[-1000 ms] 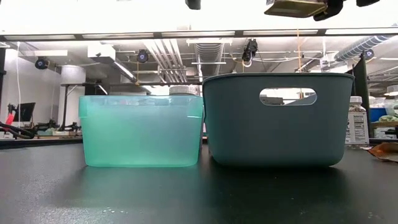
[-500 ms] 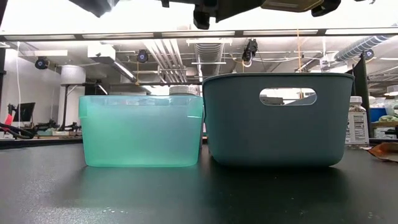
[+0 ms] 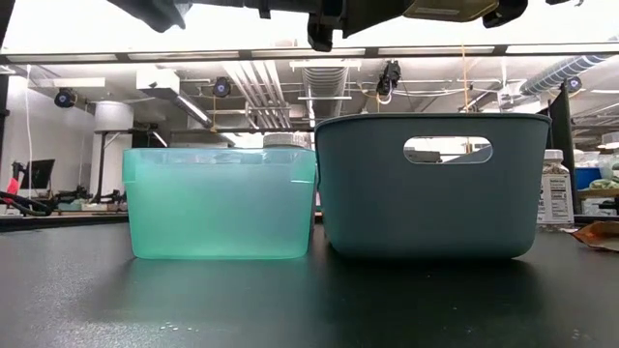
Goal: Sort spices by type
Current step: Put the top red seasoning can into the blue bin
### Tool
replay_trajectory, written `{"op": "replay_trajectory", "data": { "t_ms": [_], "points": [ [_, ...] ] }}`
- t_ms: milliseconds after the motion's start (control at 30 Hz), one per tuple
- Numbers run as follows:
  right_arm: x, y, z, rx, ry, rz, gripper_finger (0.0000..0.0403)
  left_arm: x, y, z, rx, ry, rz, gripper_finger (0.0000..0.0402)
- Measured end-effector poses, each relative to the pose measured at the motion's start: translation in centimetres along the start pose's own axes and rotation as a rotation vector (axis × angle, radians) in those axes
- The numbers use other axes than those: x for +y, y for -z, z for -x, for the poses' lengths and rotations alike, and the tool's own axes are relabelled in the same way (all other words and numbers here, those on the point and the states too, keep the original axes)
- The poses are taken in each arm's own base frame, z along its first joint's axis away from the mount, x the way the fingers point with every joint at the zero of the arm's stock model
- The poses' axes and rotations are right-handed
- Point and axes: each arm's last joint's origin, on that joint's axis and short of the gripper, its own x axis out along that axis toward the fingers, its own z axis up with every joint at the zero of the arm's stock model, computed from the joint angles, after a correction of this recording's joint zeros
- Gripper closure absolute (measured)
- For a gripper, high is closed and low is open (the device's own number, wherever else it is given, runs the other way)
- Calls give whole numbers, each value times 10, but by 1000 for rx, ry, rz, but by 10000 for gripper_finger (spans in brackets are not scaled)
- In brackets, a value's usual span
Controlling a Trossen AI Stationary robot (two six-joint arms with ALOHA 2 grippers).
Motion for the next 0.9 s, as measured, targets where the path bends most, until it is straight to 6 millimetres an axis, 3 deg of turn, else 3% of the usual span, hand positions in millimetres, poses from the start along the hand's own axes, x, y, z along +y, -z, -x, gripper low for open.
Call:
{"op": "replay_trajectory", "data": {
  "t_ms": [300,533,733,900],
  "points": [
    [0,0,0,2,-9,-41,204,-1,1,1,16,1,-14,222],
    [0,2,1,42,-14,-41,147,-8,5,5,65,-36,-38,222],
    [-3,-14,0,184,1,-27,100,-12,9,7,106,-40,-33,222],
    [-7,-27,2,255,11,-22,89,-11,9,7,107,-44,-26,220]
  ]
}}
